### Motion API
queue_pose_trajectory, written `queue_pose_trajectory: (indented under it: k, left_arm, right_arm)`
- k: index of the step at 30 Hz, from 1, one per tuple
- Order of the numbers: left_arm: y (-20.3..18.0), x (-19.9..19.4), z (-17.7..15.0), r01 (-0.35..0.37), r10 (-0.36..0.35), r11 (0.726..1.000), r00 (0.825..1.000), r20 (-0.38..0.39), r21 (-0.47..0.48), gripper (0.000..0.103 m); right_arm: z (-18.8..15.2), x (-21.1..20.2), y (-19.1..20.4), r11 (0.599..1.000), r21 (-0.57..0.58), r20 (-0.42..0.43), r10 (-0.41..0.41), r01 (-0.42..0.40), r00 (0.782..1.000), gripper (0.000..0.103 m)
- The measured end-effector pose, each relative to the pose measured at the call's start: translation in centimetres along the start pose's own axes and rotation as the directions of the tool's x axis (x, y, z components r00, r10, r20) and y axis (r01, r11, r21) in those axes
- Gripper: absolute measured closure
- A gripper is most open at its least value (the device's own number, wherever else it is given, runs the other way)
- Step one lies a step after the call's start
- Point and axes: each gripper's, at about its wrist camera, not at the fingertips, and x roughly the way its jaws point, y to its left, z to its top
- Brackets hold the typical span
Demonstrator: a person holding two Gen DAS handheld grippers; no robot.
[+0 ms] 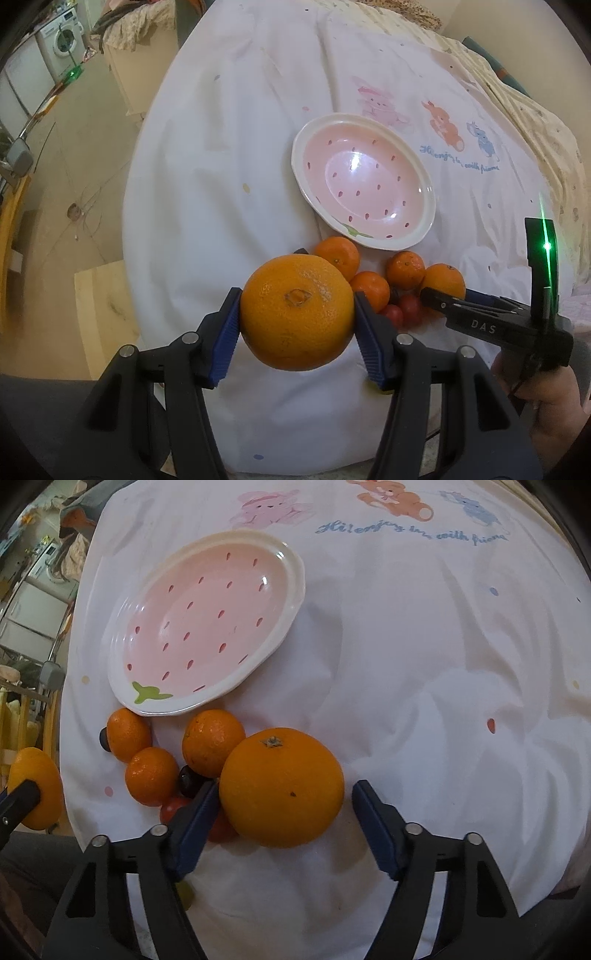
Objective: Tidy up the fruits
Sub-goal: 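Grasp an orange with the right tool while the left tool holds the large orange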
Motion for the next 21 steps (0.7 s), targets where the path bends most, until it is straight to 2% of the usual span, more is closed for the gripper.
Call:
queue_pose_trajectory:
  k: [5, 10, 16, 21]
  left_arm:
    - [-0.1, 0.0, 0.0, -0.001, 0.001, 1.000, 1.000, 0.003, -0.001, 0.049]
    - [0.0, 0.3, 0.0, -0.010, 0.010, 1.000, 1.000, -0.004, -0.004, 0.049]
    - [0.2, 0.5, 0.6, -0.021, 0.021, 1.000, 1.000, -0.019, -0.013, 0.049]
    - [-0.2, -0.1, 2.5, -0.032, 0.032, 0.999, 0.999, 0.006, 0.000, 0.049]
  right_arm:
    - [0.1, -0.1, 0.0, 1.000, -0.021, 0.000, 0.012, -0.012, 1.000, 0.036]
    - [-0.1, -1.2, -0.9, 0.999, -0.009, 0.015, 0.052, -0.052, 0.999, 0.038]
    - [0.4, -4.0, -1.3, 0.997, -0.021, 0.088, 0.078, -0.076, 0.993, 0.038]
    - [2.8, -6.3, -1.0, 0.991, -0.058, 0.154, 0.132, -0.124, 0.979, 0.038]
